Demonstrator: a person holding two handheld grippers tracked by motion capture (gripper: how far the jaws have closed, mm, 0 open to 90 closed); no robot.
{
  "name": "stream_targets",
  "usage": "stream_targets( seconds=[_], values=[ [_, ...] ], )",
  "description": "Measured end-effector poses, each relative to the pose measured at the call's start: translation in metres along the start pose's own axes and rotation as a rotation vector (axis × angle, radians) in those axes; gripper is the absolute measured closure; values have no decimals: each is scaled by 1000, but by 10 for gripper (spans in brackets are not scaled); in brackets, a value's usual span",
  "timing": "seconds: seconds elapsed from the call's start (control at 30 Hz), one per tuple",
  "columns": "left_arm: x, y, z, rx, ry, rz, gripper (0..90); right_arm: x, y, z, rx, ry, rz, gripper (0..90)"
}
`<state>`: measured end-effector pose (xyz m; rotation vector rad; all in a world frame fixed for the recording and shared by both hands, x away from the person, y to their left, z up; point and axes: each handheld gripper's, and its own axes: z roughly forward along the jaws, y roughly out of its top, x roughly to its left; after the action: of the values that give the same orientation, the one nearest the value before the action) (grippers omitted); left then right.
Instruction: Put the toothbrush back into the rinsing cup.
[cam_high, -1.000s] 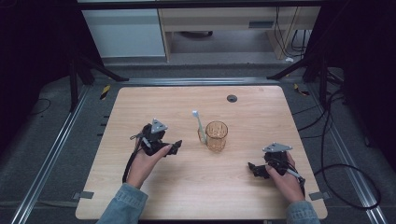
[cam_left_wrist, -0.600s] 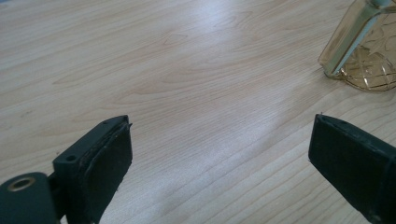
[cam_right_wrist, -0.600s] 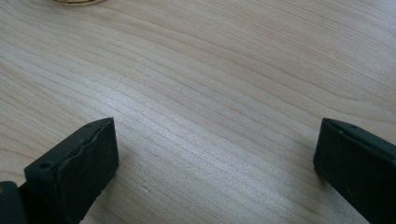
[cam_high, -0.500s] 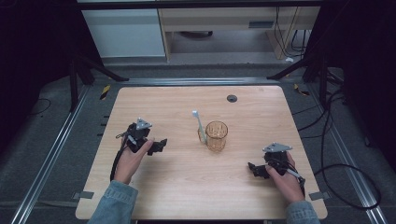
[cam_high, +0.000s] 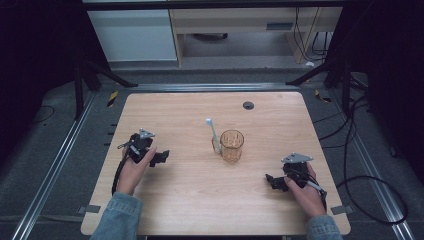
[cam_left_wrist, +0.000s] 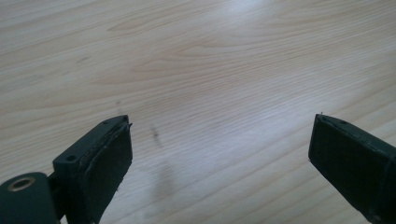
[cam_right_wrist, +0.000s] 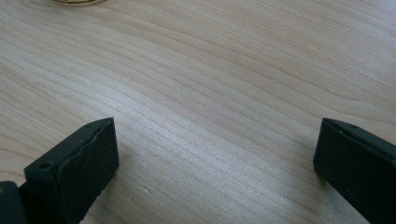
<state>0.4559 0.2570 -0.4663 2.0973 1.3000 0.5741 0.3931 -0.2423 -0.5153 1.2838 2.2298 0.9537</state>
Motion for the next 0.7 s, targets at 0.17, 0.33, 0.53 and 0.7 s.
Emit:
stream_targets(
  seconds=[0.17, 0.33, 0.53, 0.7],
  values=[
    [14, -11, 9, 32, 36, -27, 60, 0, 0, 0, 0, 0, -1, 4],
    [21, -19, 18, 35, 62, -26, 60, 0, 0, 0, 0, 0, 0, 4],
    [28, -26, 25, 23, 61, -39, 40, 0, 0, 0, 0, 0, -2, 4],
    [33, -33, 30, -39, 22, -57, 12, 0, 0, 0, 0, 0, -1, 4]
  ],
)
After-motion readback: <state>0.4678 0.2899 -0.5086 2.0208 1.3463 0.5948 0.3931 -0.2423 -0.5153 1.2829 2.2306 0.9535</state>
